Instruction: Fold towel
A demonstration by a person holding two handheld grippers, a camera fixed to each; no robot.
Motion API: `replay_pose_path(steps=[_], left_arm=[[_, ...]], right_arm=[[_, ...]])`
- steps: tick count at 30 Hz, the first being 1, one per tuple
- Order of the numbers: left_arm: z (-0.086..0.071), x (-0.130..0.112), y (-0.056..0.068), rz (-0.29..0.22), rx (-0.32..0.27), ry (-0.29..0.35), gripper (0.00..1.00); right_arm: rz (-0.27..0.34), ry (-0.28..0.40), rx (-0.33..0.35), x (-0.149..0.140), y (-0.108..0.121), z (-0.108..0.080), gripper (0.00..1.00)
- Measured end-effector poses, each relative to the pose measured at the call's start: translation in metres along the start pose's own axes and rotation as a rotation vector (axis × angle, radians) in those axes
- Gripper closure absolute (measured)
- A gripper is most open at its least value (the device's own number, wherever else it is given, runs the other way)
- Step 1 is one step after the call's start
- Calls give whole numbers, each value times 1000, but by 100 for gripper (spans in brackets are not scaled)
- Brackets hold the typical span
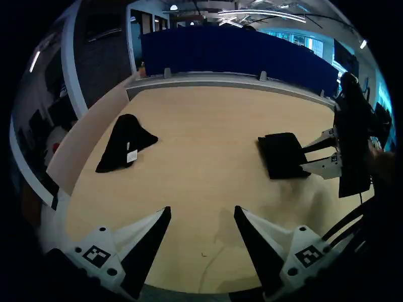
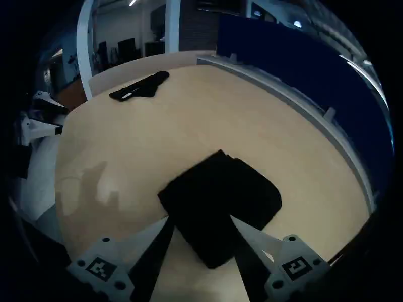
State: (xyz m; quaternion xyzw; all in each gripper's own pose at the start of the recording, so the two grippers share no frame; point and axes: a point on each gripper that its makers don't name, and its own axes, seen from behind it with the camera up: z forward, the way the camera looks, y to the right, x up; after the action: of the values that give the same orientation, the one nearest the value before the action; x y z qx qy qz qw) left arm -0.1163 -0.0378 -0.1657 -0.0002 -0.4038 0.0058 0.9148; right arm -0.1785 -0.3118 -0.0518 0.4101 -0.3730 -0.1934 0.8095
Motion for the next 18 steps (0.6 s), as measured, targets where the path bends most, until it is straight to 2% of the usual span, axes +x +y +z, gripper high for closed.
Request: replay_pose_path(steps=[3, 10, 15, 18], left_arm=[[-1, 2, 0, 0, -3, 3, 7], [-1, 3, 3, 3, -11, 3, 7], [-2, 2, 7, 8, -18, 3, 7], [-3, 2, 9, 7, -21, 2, 7]], right_arm=[[19, -27, -28, -21, 8, -9, 26], [74, -85, -52, -63, 15, -9, 28], [104, -99, -50, -73, 17, -3, 35], [115, -100, -51, -75, 18, -1, 44]])
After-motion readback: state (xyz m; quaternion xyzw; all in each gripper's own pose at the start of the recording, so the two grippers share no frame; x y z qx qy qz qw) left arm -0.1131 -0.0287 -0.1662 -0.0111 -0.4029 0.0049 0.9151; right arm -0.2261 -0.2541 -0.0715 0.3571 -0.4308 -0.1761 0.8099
